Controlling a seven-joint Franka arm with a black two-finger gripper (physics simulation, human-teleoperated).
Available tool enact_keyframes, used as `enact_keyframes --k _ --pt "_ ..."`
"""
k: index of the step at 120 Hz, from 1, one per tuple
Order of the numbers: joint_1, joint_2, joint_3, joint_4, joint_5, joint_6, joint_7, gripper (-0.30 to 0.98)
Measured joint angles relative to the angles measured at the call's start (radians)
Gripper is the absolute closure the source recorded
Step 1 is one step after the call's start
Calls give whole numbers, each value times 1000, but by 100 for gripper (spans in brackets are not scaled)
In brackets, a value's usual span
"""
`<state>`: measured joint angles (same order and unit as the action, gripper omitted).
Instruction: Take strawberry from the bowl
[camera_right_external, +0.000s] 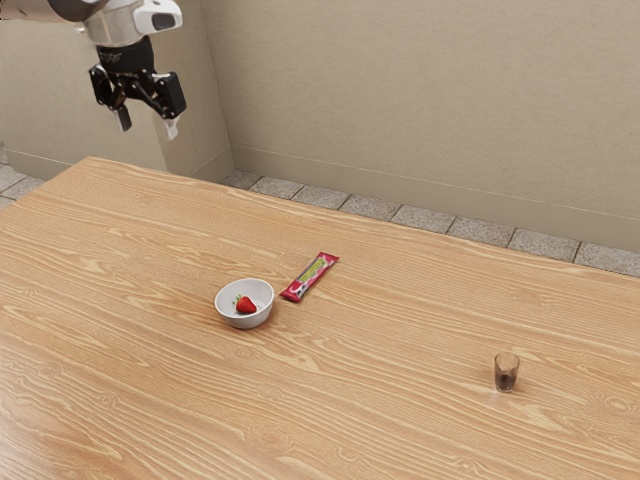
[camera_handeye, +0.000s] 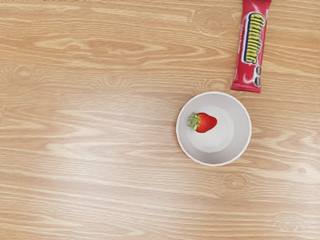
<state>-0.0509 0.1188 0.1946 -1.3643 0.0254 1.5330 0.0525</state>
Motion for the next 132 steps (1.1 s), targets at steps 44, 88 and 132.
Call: enact_keyframes --k 44,88,132 --pt "-1 59 4 -45 -20 49 2 2" --pt "-52 42 8 -405 -41 378 -286 2" --pt "-65 124 23 -505 -80 590 -662 3"
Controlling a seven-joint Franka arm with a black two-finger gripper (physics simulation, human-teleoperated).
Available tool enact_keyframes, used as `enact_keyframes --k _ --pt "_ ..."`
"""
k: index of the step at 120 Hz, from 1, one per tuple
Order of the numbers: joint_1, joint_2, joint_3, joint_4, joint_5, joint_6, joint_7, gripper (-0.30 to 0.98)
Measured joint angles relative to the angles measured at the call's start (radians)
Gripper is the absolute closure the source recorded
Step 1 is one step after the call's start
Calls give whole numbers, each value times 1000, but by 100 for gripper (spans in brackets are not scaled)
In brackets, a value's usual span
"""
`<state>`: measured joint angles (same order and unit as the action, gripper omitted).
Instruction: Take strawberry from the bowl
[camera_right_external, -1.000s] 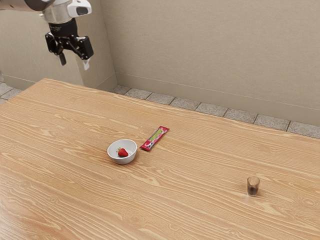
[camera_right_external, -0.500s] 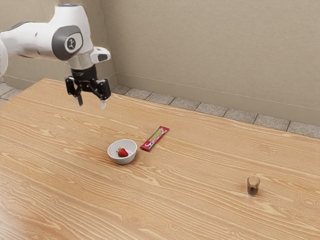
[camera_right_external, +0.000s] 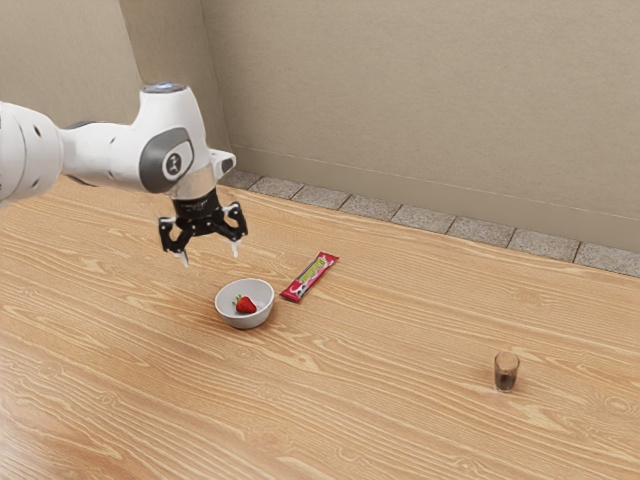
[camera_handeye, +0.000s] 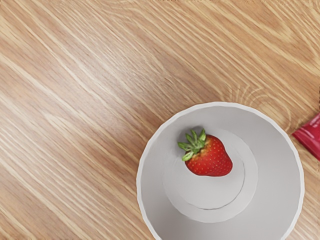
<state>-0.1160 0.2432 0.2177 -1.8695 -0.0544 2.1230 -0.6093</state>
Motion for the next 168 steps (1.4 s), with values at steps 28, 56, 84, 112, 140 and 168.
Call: enact_keyframes --k 28,56,84,112,140,168 --pt "-11 10 -1 -18 -10 38 -216 4" --pt "-21 42 0 -24 -15 51 -362 18" --pt "-27 69 -3 -22 -21 66 -462 28" --pt "-25 125 -10 15 -30 82 -529 31" --pt "-26 166 -12 25 -41 94 -575 32" --pt "-26 201 -11 38 -51 130 -606 32"
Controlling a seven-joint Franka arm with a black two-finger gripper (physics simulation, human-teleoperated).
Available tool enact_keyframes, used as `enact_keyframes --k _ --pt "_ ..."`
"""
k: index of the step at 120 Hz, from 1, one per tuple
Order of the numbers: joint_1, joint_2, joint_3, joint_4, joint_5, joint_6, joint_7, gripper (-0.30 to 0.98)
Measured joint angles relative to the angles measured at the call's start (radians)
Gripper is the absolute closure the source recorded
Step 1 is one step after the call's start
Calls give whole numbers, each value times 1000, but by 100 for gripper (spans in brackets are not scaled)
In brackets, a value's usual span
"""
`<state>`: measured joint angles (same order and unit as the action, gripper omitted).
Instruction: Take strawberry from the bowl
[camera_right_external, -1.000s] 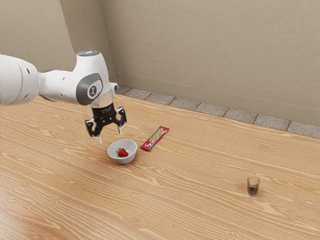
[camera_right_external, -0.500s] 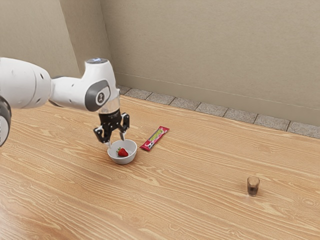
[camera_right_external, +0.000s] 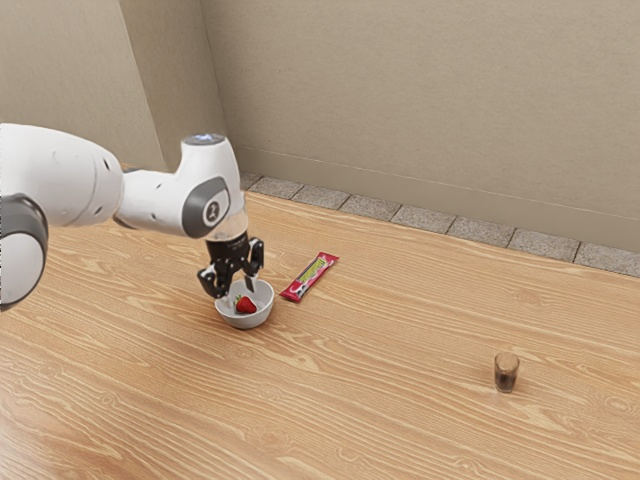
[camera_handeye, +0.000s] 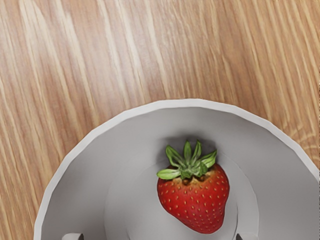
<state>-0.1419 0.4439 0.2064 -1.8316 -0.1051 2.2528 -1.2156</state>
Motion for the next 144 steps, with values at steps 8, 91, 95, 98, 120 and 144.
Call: enact_keyframes --k 8,91,95,98,120,144 --pt "1 6 0 1 -2 12 -7 32" --pt "14 89 1 36 -8 72 -46 32" --pt "14 91 1 36 -8 73 -47 33" --pt "14 92 1 36 -8 73 -47 33" --pt "14 96 0 36 -9 75 -49 36" --pt "13 102 0 37 -13 76 -49 43"
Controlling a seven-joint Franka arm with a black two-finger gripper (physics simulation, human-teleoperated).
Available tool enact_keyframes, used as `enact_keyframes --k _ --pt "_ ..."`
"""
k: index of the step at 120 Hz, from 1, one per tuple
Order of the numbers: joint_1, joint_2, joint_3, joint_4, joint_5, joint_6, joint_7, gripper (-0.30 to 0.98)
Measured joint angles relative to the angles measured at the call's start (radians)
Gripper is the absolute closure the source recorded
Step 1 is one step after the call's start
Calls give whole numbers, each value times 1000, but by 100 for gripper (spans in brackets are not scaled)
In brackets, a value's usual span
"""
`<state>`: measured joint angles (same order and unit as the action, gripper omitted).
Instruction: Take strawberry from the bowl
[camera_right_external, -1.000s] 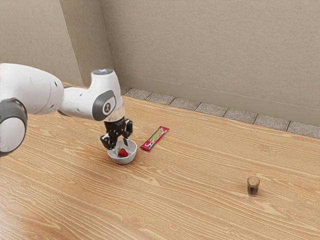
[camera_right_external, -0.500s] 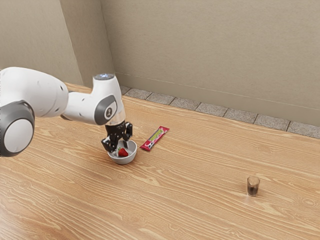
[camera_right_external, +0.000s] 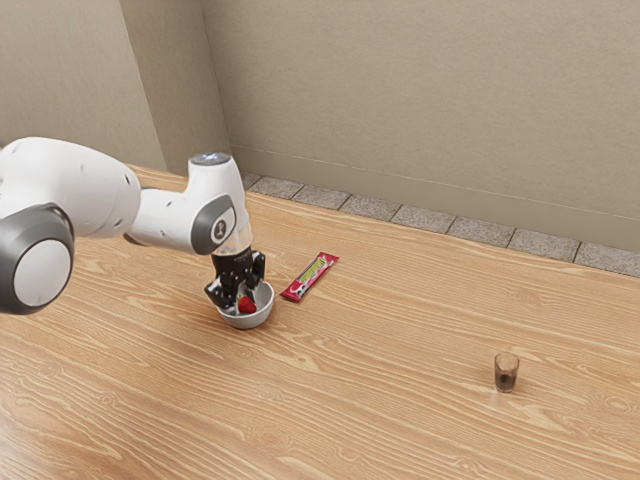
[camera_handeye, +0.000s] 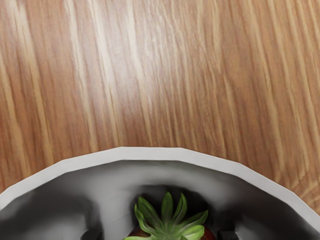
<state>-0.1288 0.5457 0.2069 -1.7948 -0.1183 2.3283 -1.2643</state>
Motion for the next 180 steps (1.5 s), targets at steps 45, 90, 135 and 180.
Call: enact_keyframes --k 45,90,135,180 --pt "-2 -2 0 1 6 -3 -11 61" --pt "-36 -131 8 2 18 -51 -26 69" --pt "-244 -112 -1 97 26 -130 -37 77" --pt "-403 18 -3 214 26 -143 -45 78"
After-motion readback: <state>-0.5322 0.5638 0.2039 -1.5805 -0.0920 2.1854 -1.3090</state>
